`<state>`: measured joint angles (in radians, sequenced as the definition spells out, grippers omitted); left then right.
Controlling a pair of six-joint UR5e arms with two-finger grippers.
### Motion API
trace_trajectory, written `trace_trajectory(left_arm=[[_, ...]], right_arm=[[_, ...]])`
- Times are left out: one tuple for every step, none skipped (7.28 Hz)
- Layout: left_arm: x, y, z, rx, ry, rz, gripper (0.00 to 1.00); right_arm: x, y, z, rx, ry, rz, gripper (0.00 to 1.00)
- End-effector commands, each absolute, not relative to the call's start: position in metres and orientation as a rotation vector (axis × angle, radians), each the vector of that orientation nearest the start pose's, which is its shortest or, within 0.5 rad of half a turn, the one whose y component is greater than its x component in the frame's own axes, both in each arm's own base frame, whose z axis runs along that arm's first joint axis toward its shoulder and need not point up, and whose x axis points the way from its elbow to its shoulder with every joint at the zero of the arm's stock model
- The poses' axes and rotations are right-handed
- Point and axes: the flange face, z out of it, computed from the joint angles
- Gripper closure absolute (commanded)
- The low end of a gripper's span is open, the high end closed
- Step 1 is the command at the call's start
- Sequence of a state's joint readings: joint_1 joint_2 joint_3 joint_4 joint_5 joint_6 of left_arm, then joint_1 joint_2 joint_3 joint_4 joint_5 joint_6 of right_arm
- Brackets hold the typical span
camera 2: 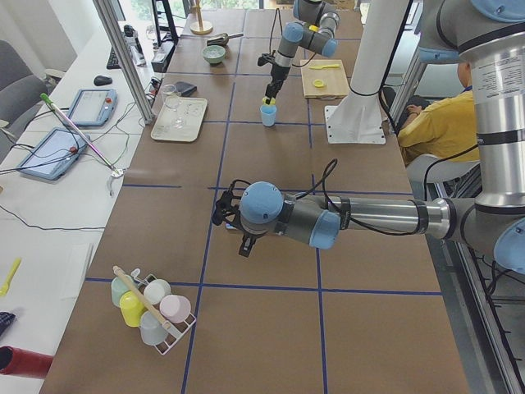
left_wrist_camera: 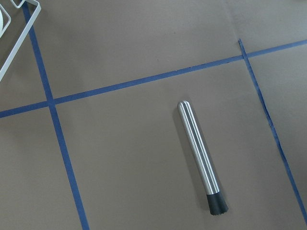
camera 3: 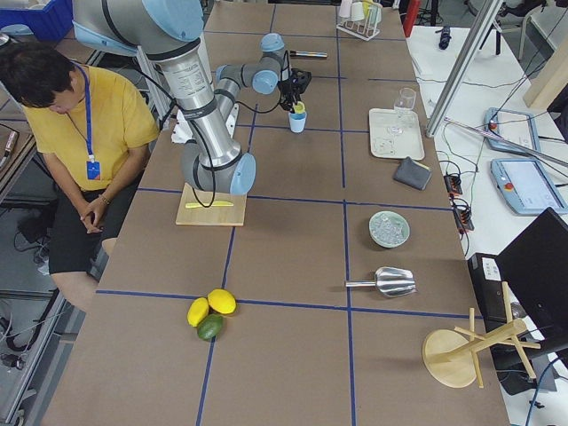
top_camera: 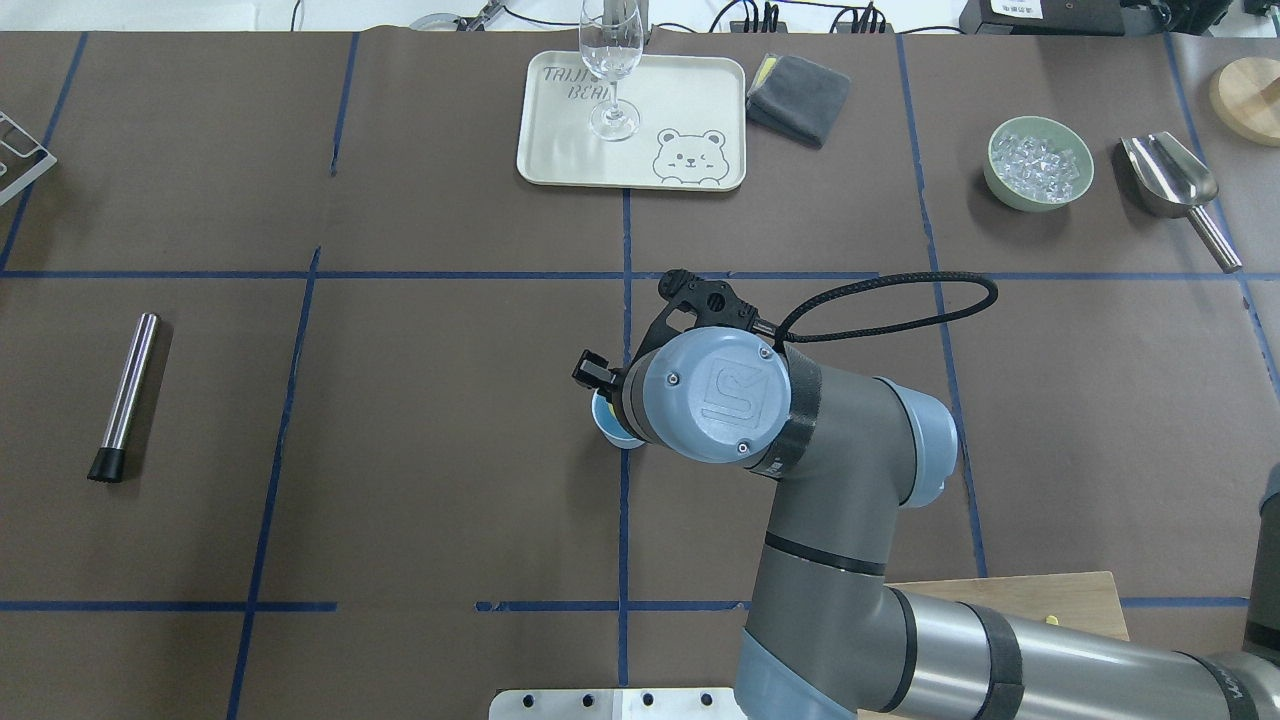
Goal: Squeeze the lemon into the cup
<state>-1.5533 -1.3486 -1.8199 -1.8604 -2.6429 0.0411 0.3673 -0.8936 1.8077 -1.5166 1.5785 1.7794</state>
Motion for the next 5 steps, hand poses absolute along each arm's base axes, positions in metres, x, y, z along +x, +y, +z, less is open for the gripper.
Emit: trace_trajectory(left_arm=[[-0.039, -0.4061, 0.5761, 0.304, 1.06, 0.223, 0.0], [-0.039, -0.4054, 0.5759, 0.304, 1.06, 0.223, 0.0], [-0.0396, -0.4054, 0.5759, 0.304, 1.06, 0.222, 0.0], [-0.0396, -0.4054, 0.5759, 0.304, 1.06, 0.222, 0.0], [-0.0396, -0.4053, 0.5729, 0.307, 1.06, 0.221, 0.0]], right_arm=[[-0.5575, -0.3561, 0.1573, 0.07, -0.973, 0.526, 0.37], [-0.5604, -0.3571, 0.1608, 0.069, -0.964, 0.527, 0.34], [-0.561, -0.3562, 0.1608, 0.067, -0.964, 0.525, 0.33], [-0.562, -0.3564, 0.1619, 0.065, -0.961, 0.524, 0.29], [-0.5634, -0.3569, 0.1625, 0.066, -0.959, 0.523, 0.26]])
